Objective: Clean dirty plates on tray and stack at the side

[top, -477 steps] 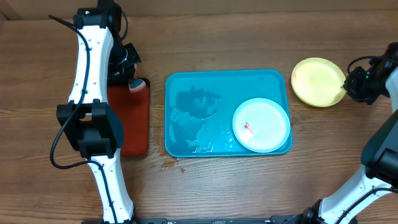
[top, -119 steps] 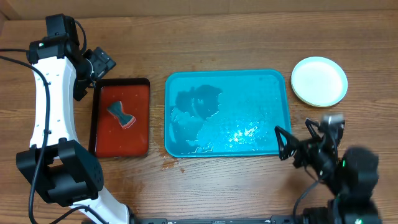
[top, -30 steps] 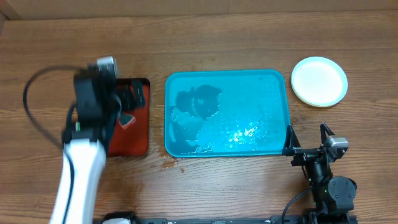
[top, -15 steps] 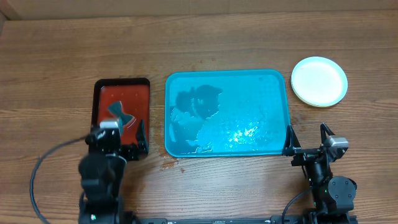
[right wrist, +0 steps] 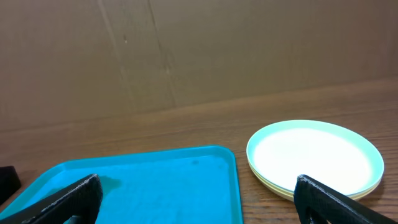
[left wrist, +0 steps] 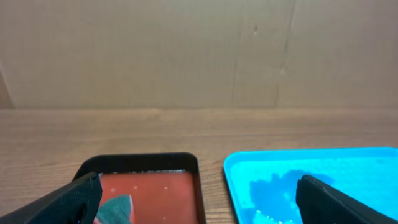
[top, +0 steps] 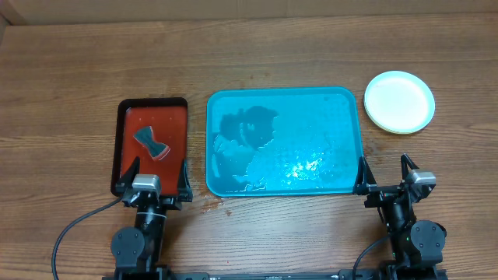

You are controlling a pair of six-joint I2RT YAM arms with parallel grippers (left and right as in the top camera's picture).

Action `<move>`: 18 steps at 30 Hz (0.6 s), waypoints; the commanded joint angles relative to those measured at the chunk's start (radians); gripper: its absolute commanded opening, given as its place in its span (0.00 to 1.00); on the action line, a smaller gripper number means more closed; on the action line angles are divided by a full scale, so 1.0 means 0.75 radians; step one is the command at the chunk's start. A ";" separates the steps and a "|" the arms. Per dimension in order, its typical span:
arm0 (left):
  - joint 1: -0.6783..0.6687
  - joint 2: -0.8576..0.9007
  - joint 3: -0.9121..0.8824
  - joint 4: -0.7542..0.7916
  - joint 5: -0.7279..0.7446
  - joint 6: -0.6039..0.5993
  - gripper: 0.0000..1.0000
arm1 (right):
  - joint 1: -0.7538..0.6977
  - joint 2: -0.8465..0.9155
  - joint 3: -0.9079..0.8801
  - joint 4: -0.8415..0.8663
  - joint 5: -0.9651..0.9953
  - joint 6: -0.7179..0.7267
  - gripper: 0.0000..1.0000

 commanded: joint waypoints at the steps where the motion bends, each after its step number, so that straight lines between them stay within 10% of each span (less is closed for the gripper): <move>1: -0.011 -0.078 -0.007 -0.071 -0.027 0.035 1.00 | 0.010 -0.013 -0.014 0.008 0.013 -0.004 1.00; 18: -0.011 -0.076 -0.007 -0.182 -0.100 0.061 1.00 | 0.010 -0.013 -0.014 0.008 0.012 -0.004 1.00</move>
